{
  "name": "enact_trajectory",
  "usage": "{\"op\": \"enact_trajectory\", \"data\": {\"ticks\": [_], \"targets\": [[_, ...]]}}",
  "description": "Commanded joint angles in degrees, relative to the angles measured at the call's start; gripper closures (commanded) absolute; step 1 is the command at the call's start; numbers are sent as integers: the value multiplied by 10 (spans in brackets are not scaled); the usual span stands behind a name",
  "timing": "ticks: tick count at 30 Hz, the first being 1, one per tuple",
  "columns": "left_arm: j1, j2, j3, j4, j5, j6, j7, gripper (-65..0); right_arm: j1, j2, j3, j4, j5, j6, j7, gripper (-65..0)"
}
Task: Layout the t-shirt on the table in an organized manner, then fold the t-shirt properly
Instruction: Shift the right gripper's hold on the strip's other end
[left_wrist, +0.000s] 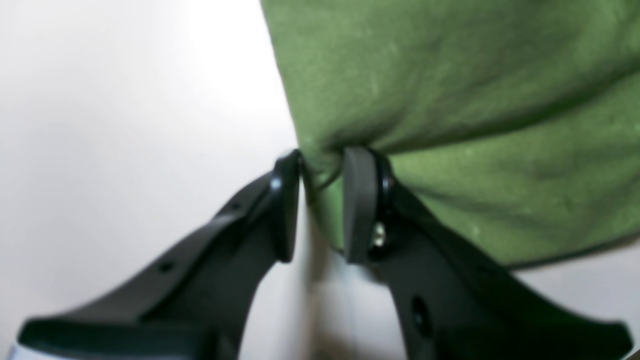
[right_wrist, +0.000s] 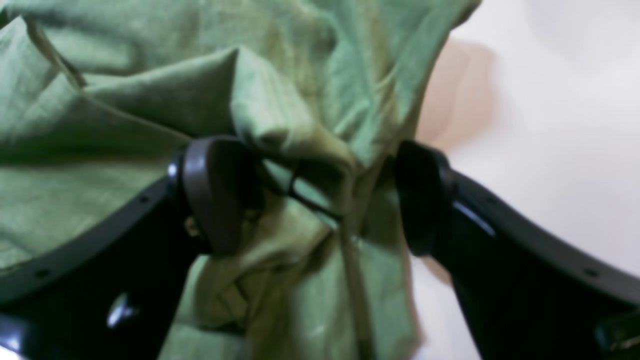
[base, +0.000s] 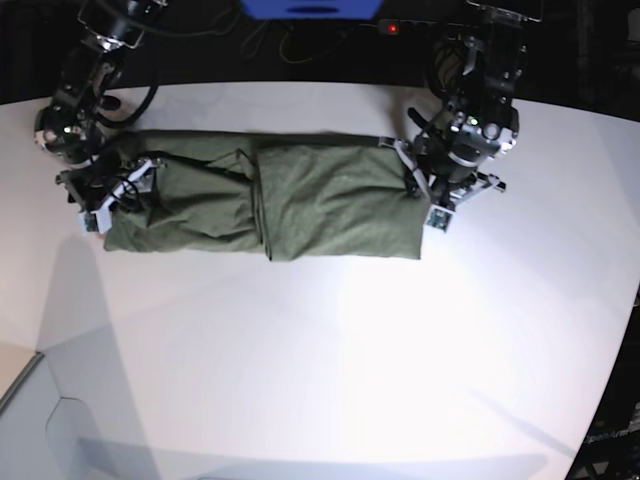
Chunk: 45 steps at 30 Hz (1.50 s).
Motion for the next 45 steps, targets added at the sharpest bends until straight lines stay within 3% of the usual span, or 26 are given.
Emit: {"op": "enact_trajectory", "data": {"ticks": [1, 4, 10, 18, 23, 27, 35, 45], "targets": [[-3, -1, 0, 10, 0, 3, -5, -149, 1, -1, -2, 3, -9, 0, -14, -452], [-3, -1, 0, 15, 0, 3, -5, -149, 2, -1, -19, -24, -9, 0, -15, -366], [-3, -1, -4, 30, 0, 3, -5, -149, 14, 2, -33, -92, -9, 0, -17, -3], [-2, -7, -11, 125, 1, 5, 3, -149, 20, 6, -30, -78, -9, 0, -17, 0], [-5, -2, -104, 65, 1, 3, -3, -149, 13, 7, -34, 4, -9, 0, -19, 0], [-11, -5, -135, 23, 0, 3, -5, -149, 15, 7, -34, 54, -9, 0, -59, 0], [-75, 16, -104, -50, 0, 3, 1, -149, 16, 8, -62, 88, -9, 0, -74, 0], [-77, 19, -34, -72, 2, 4, 2, -149, -22, -4, -111, 185, -9, 0, -74, 0]]}}
